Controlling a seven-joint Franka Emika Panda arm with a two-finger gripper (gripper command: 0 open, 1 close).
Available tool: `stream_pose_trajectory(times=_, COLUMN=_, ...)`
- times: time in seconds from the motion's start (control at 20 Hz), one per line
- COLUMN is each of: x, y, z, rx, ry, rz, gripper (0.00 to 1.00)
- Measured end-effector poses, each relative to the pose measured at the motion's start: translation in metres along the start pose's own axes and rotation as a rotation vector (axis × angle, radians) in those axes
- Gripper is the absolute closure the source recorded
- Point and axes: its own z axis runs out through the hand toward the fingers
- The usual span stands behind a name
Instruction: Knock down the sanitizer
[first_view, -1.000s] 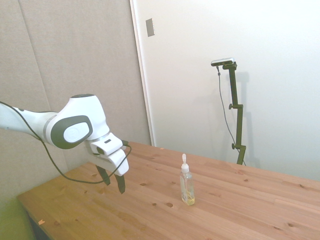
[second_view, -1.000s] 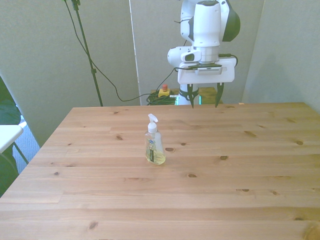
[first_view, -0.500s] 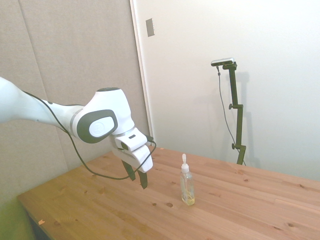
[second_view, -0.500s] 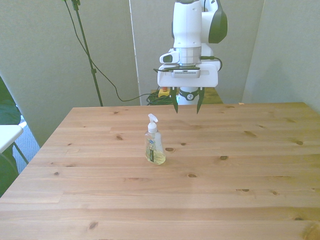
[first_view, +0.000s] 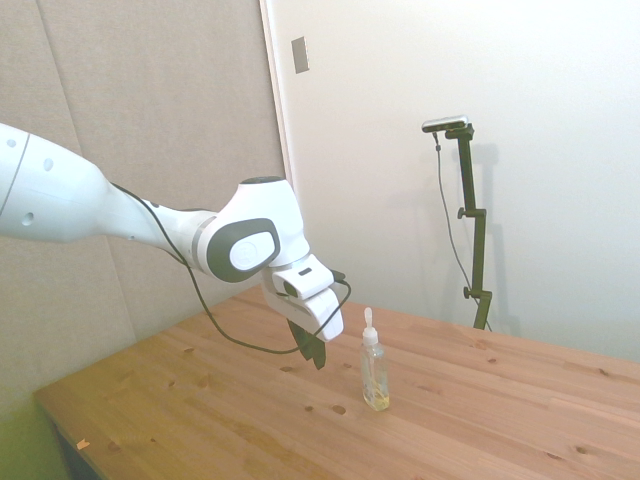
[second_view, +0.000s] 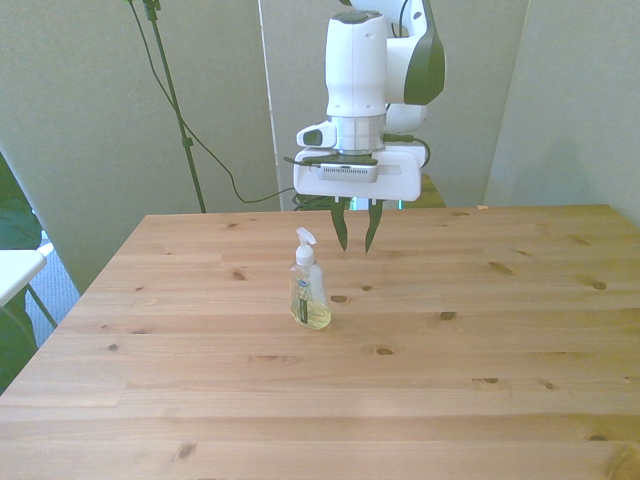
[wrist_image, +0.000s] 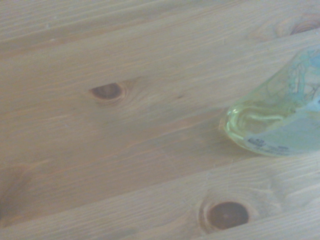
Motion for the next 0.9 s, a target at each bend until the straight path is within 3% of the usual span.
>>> stream_pose_trajectory(times=0.5, x=0.038, y=0.008, z=0.018, rx=-0.025, ry=0.001, rz=0.061, gripper=1.00)
stream_pose_trajectory(times=0.9, x=0.087, y=-0.011, z=0.016, rx=-0.023, ry=0.016, rz=0.113, gripper=1.00)
